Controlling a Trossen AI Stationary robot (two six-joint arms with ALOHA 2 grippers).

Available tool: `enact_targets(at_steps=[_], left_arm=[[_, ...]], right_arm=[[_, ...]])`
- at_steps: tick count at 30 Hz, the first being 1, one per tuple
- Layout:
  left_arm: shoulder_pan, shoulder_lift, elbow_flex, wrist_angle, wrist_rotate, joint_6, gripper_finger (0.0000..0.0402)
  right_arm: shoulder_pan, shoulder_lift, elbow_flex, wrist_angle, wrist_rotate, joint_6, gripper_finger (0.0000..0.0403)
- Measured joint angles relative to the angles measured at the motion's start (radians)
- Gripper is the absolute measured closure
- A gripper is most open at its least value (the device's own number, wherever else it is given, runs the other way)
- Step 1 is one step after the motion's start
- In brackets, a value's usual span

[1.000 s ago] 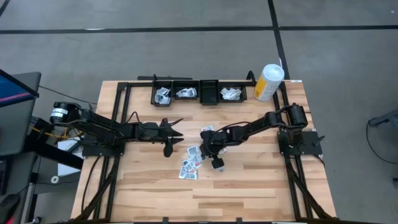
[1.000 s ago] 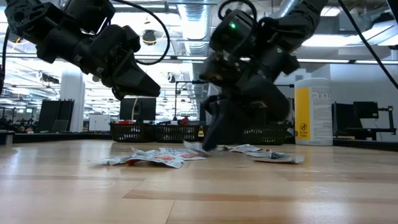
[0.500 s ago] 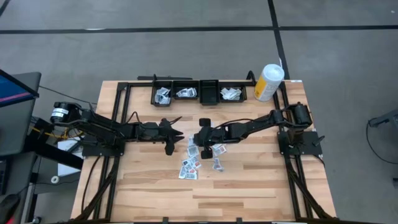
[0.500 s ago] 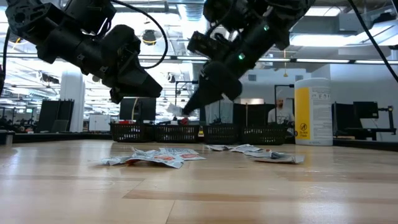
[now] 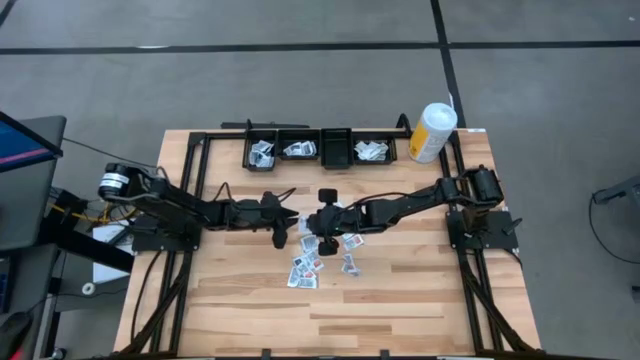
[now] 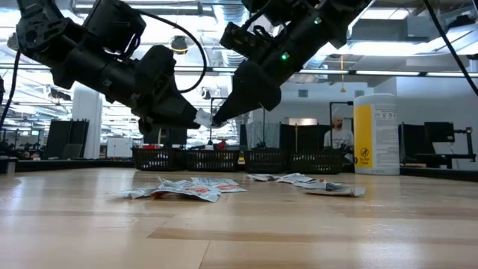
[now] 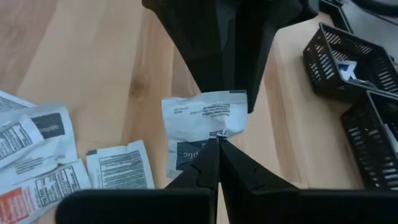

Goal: Pick & Place First Aid Supplies
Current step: Put the black towelette pack into the middle left black bin

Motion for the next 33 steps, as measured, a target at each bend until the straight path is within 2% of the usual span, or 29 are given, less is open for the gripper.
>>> enact_targets(at_steps=[3, 9, 33], left_arm=[[0.0, 0.003, 0.0, 0.001, 0.007, 0.0, 0.0294], [-0.001, -0.038, 0.0, 0.004, 0.1, 0.002, 0.0294], [0.002, 0.005, 0.0, 0.028, 0.057, 0.032, 0.0294]], right_arm=[[0.0, 0.0, 0.0, -0.024, 0.012, -0.002, 0.0402], [0.0, 0.0, 0.0, -0.058, 0.018, -0.001, 0.0403], [0.005, 0.0, 0.0, 0.054, 0.016, -0.042, 0.0403]])
